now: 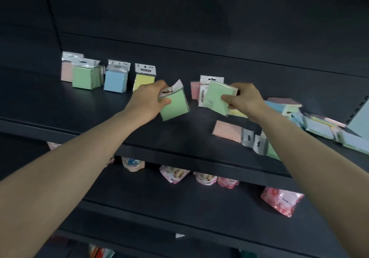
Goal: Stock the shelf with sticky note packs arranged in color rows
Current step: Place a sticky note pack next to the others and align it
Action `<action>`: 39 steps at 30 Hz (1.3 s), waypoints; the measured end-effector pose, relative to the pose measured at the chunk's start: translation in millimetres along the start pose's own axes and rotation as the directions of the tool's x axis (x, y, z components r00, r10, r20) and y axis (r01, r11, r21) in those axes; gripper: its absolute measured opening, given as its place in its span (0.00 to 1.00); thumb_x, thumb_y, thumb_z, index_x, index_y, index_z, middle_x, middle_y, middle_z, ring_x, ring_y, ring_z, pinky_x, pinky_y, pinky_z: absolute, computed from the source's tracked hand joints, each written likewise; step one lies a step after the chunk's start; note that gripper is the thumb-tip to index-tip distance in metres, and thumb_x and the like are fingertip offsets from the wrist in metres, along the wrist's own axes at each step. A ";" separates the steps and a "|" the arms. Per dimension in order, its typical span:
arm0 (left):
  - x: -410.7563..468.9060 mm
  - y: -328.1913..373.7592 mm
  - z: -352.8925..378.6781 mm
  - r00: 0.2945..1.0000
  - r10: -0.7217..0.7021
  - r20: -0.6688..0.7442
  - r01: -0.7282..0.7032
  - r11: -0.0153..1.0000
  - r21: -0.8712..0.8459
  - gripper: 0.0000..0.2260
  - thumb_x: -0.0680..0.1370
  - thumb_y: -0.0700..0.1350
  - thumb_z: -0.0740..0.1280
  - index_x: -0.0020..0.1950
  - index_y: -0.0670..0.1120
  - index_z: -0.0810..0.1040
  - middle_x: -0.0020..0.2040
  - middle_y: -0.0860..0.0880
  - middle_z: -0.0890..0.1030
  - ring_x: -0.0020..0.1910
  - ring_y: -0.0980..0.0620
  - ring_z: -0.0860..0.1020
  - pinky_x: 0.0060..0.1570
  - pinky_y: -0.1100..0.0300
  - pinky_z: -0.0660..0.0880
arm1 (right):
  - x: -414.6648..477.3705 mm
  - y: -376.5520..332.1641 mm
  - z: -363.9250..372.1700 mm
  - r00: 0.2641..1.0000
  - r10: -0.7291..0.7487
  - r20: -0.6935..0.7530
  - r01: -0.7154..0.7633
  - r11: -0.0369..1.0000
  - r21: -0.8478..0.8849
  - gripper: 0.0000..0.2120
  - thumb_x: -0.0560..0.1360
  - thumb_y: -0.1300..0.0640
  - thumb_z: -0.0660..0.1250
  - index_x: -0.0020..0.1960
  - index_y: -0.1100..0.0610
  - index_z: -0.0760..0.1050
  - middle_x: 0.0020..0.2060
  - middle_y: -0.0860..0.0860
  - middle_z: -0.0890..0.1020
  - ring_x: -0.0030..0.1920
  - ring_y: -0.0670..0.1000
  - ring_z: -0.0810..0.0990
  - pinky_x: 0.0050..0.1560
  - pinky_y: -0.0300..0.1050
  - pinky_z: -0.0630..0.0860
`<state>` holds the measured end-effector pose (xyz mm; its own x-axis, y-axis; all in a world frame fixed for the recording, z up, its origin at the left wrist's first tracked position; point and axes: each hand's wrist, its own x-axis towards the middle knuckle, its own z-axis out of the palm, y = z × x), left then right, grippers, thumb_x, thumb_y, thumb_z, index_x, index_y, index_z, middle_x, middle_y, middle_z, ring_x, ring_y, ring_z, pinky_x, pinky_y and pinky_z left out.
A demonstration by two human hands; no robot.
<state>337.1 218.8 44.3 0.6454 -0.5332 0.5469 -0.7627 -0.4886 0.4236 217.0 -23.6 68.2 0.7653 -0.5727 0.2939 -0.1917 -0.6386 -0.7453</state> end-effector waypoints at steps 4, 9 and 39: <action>-10.2 -48.0 -39.7 1.000 -0.024 0.000 0.024 1.000 0.001 0.10 0.77 0.48 0.69 0.55 0.47 0.74 0.40 0.50 0.75 0.41 0.49 0.73 0.38 0.59 0.64 | -1.5 -40.5 53.9 0.999 0.020 -0.030 -0.016 0.994 0.105 0.08 0.78 0.51 0.65 0.55 0.53 0.76 0.47 0.53 0.83 0.32 0.51 0.82 0.32 0.39 0.78; -23.9 -114.4 -92.7 0.999 -0.051 -0.009 0.051 0.998 0.029 0.11 0.76 0.49 0.69 0.56 0.47 0.75 0.38 0.50 0.74 0.37 0.50 0.74 0.34 0.59 0.65 | -2.6 -90.2 128.4 0.999 -0.049 -0.013 0.051 0.990 0.129 0.05 0.79 0.53 0.64 0.53 0.52 0.76 0.46 0.52 0.81 0.32 0.50 0.79 0.34 0.40 0.79; 29.6 -374.1 -191.4 0.963 -0.263 -0.061 0.265 0.964 0.026 0.10 0.79 0.45 0.66 0.59 0.46 0.75 0.45 0.49 0.74 0.42 0.47 0.74 0.41 0.59 0.67 | 113.0 -250.2 380.5 0.904 -0.372 0.210 0.382 0.924 -0.006 0.10 0.72 0.58 0.70 0.48 0.45 0.76 0.53 0.45 0.77 0.54 0.50 0.77 0.56 0.54 0.78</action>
<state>633.6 518.0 40.2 0.8197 -0.3425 0.4590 -0.5628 -0.6307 0.5343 585.2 267.1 60.2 0.8921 -0.1724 0.4177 0.1112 -0.8121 -0.5728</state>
